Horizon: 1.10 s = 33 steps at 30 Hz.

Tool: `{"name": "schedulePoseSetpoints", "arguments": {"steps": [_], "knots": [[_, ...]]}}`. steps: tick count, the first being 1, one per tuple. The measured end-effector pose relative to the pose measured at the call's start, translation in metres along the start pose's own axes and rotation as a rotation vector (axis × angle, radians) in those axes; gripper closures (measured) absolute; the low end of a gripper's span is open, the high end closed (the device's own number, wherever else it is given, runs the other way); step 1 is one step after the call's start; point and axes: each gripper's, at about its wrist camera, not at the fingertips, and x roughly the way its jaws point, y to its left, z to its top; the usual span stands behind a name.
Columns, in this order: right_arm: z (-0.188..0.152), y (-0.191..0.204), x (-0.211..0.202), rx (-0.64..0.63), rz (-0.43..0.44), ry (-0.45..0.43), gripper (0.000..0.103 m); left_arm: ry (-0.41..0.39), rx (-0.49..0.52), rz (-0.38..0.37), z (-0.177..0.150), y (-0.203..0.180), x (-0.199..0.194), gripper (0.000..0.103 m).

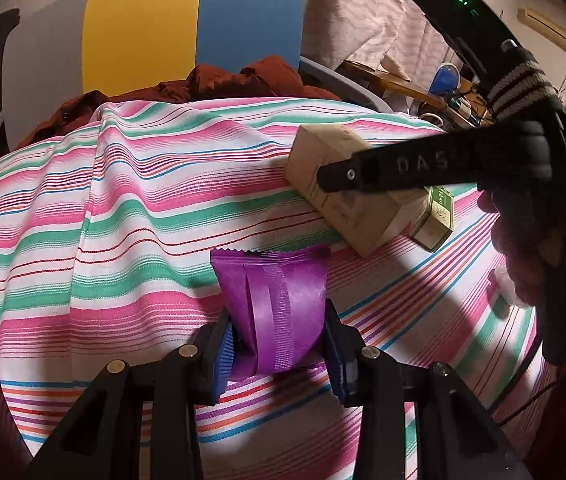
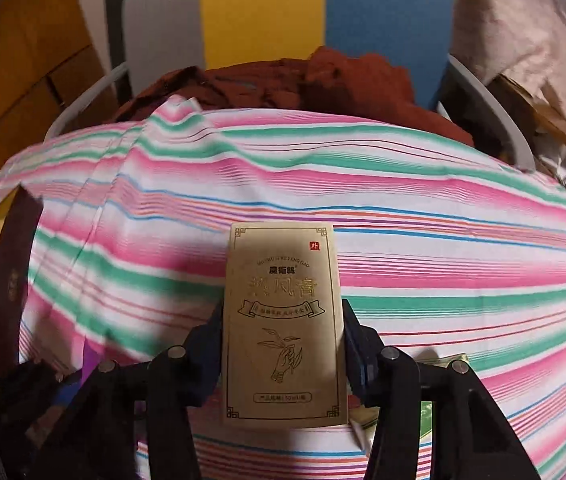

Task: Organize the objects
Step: 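Grasp the cream medicine box with the right gripper while the left holds the packet, then carry the packet and medicine box into the gold tray and open both grippers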

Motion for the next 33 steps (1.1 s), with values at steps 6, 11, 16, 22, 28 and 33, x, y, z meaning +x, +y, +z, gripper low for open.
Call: {"name": "schedulePoseSetpoints", "arguments": {"steps": [6, 11, 16, 22, 28, 33], "knots": [[-0.005, 0.005, 0.015, -0.018, -0.034, 0.056, 0.052, 0.040, -0.008, 0.011, 0.006, -0.001, -0.005, 0.065], [-0.005, 0.009, 0.014, -0.026, -0.026, 0.053, 0.052, 0.006, -0.001, 0.028, 0.005, -0.003, -0.037, 0.065], [-0.009, 0.015, 0.012, -0.033, -0.014, 0.054, 0.052, -0.034, 0.011, 0.084, 0.000, -0.003, -0.072, 0.065], [-0.013, 0.035, 0.005, -0.067, 0.029, 0.041, 0.052, -0.081, 0.019, 0.144, 0.000, 0.007, -0.110, 0.065], [-0.018, 0.053, -0.003, -0.092, 0.046, 0.043, 0.052, -0.123, -0.025, 0.205, -0.007, 0.032, -0.146, 0.065], [-0.020, 0.072, -0.015, -0.101, 0.053, 0.040, 0.052, -0.142, -0.081, 0.246, -0.019, 0.058, -0.168, 0.065]]}}
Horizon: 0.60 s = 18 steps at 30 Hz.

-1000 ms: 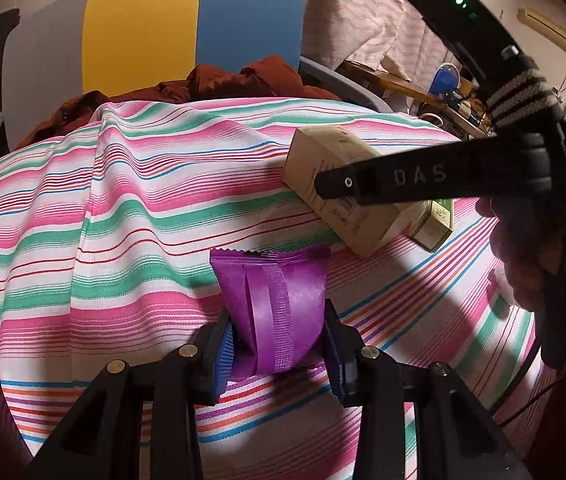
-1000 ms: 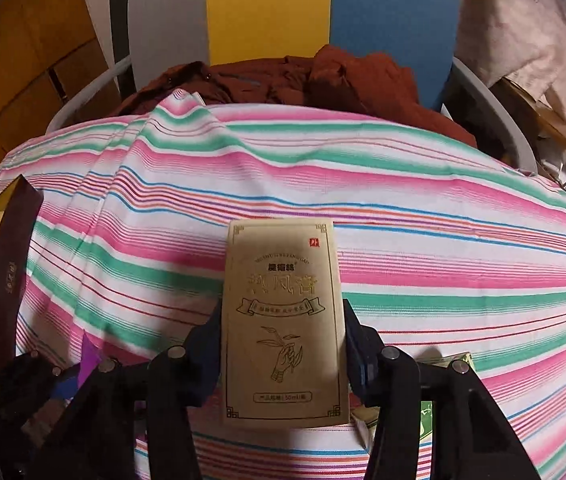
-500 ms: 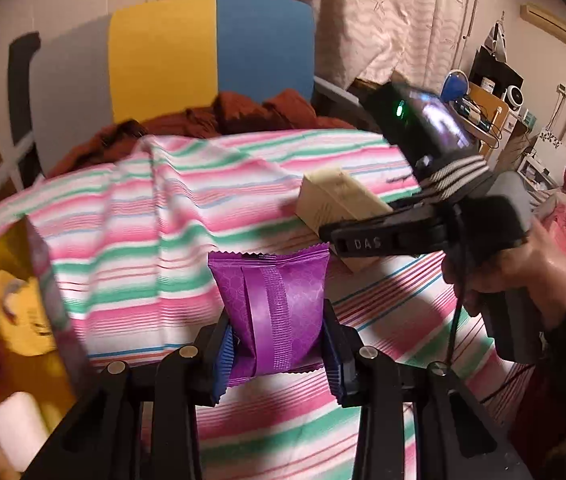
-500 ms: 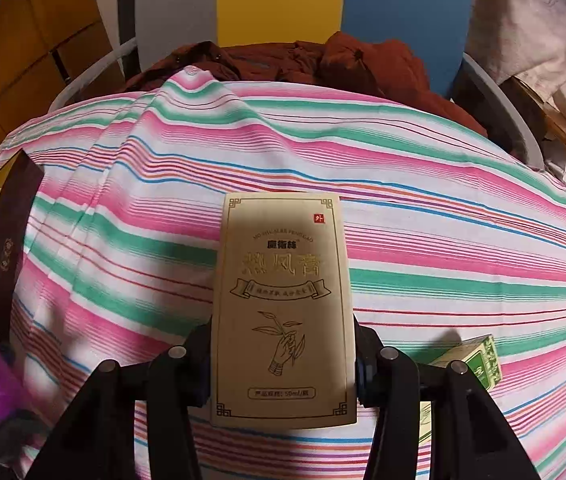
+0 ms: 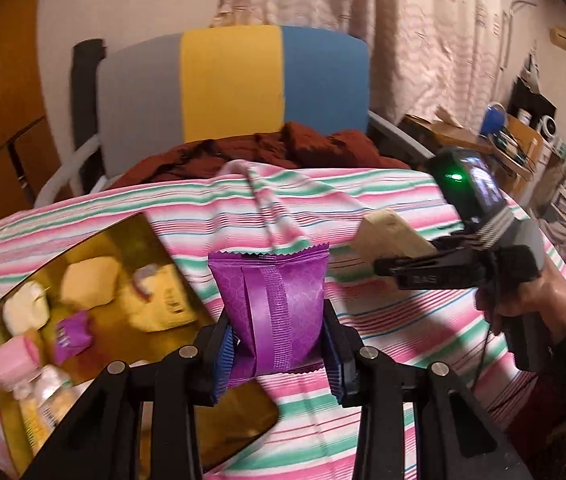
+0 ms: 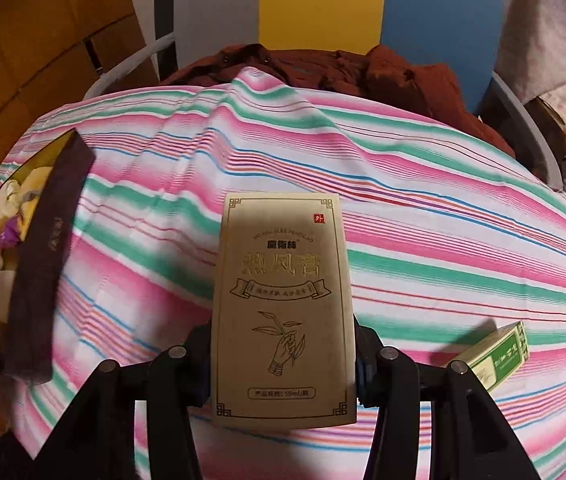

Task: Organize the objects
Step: 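Carry the packet and medicine box into the gold tray and open both grippers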

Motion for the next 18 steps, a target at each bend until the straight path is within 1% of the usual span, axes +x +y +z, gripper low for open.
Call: {"name": "schedulePoseSetpoints", "arguments": {"steps": [6, 8, 12, 18], "knots": [[0.002, 0.037, -0.022, -0.002, 0.046, -0.036, 0.052, -0.005, -0.069, 0.020, -0.012, 0.033, -0.014, 0.065], [0.004, 0.055, -0.032, -0.009, 0.071, -0.059, 0.052, -0.003, -0.110, 0.013, -0.017, 0.046, -0.018, 0.065], [0.003, 0.090, -0.049, -0.037, 0.116, -0.091, 0.052, -0.012, -0.177, 0.027, -0.028, 0.074, -0.028, 0.065], [0.001, 0.140, -0.067, -0.072, 0.189, -0.132, 0.052, -0.034, -0.305, 0.104, -0.046, 0.133, -0.050, 0.065]]}}
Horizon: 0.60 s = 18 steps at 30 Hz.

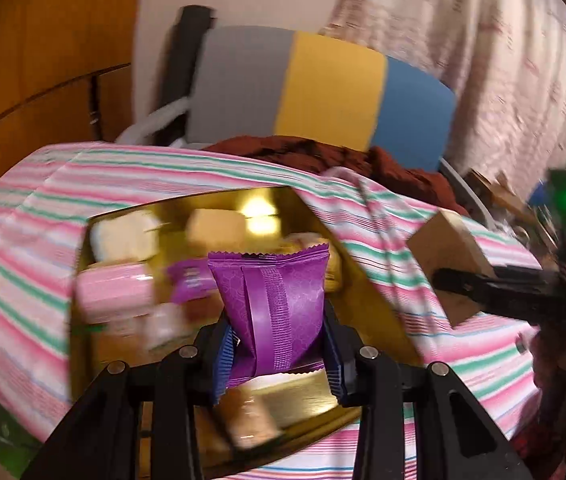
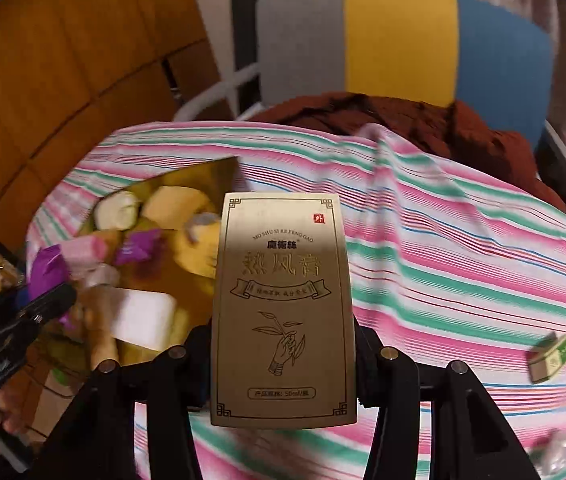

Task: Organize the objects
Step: 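Carry the packet and medicine box into the gold tray and open both grippers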

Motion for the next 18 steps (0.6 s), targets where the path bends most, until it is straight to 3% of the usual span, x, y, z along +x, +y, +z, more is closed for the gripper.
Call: {"name": "schedulePoseSetpoints", "arguments": {"steps": [8, 13, 14, 15, 16, 18], "knots": [[0.010, 0.058, 0.024, -0.055, 0.063, 0.033, 0.052, -0.006, -0.158, 0.059, -0.005, 0.068, -0.009, 0.065], [0.035, 0.082, 0.038, -0.018, 0.103, 0.026, 0.050, -0.008, -0.202, 0.046, -0.001, 0.080, -0.004, 0.065], [0.041, 0.084, 0.041, -0.001, 0.113, 0.015, 0.047, -0.009, -0.204, 0.042, -0.001, 0.079, -0.004, 0.065], [0.045, 0.084, 0.043, 0.018, 0.118, 0.009, 0.035, -0.010, -0.204, 0.039, -0.002, 0.079, -0.004, 0.065], [0.048, 0.084, 0.045, 0.034, 0.117, 0.009, 0.029, -0.009, -0.203, 0.038, -0.003, 0.079, -0.003, 0.065], [0.048, 0.083, 0.048, 0.054, 0.115, 0.010, 0.029, -0.003, -0.202, 0.037, -0.005, 0.080, -0.002, 0.065]]}}
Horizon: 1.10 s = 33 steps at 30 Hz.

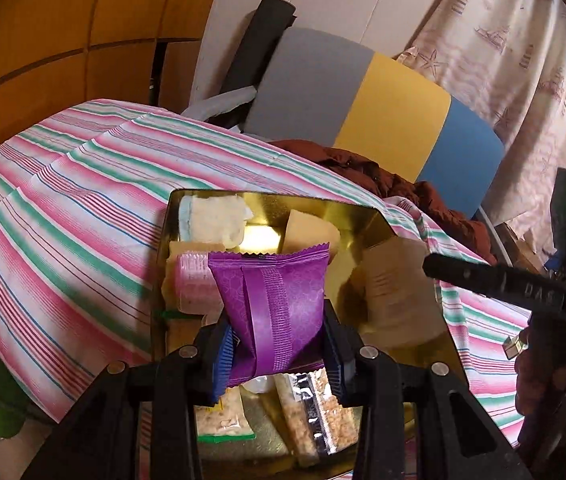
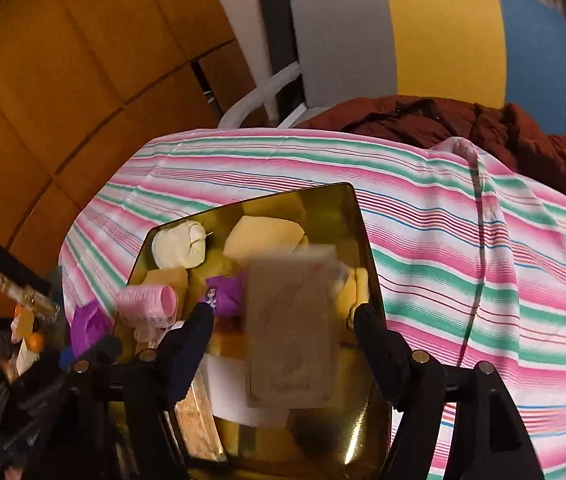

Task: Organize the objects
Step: 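Carry the packet and medicine box into the gold tray and open both grippers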

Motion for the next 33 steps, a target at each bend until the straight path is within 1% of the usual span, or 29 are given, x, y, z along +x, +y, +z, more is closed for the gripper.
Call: {"name": "schedulePoseSetpoints", "arguments": {"steps": [2, 5, 9, 14, 17, 19, 22, 23, 25, 27, 30, 31, 33], "knots": [[-0.004, -0.001, 0.002, 0.006, 0.002, 0.009, 0.029, 0.004, 0.002, 0.004, -0.002, 0.002, 0.002, 0.065], [-0.014, -0.005, 0.000, 0.011, -0.016, 0.016, 0.029, 0.013, -0.004, 0.007, -0.002, 0.003, 0.006, 0.065], [-0.030, -0.010, -0.009, -0.003, -0.042, 0.011, 0.029, 0.013, 0.014, 0.013, 0.001, -0.002, 0.011, 0.065], [-0.042, -0.007, -0.016, -0.038, -0.063, 0.006, 0.029, 0.018, 0.049, 0.025, 0.013, -0.015, 0.024, 0.065], [-0.046, -0.008, -0.014, -0.036, -0.059, 0.020, 0.029, 0.016, 0.066, 0.041, 0.023, -0.024, 0.032, 0.062], [-0.048, -0.007, -0.011, -0.037, -0.047, 0.035, 0.029, 0.018, 0.050, 0.029, 0.030, -0.026, 0.035, 0.049], [-0.050, -0.002, -0.005, -0.061, -0.027, 0.059, 0.029, 0.007, 0.040, 0.021, 0.036, -0.028, 0.034, 0.039], [-0.051, 0.000, -0.002, -0.066, -0.015, 0.071, 0.029, 0.002, 0.038, 0.022, 0.036, -0.027, 0.032, 0.037], [-0.051, 0.002, 0.008, -0.066, 0.004, 0.103, 0.029, -0.001, 0.035, 0.031, 0.034, -0.025, 0.028, 0.037], [-0.049, 0.003, 0.017, -0.065, -0.004, 0.116, 0.029, 0.004, 0.032, 0.036, 0.030, -0.023, 0.025, 0.037], [-0.040, 0.010, 0.023, -0.082, 0.003, 0.085, 0.028, 0.008, 0.026, 0.055, 0.023, -0.016, 0.018, 0.037], [-0.039, 0.011, 0.022, -0.086, 0.016, 0.071, 0.025, 0.008, 0.023, 0.059, 0.021, -0.013, 0.015, 0.037], [-0.032, 0.015, 0.015, -0.078, 0.114, 0.027, 0.021, 0.012, 0.020, 0.071, 0.016, -0.009, 0.011, 0.037]]}}
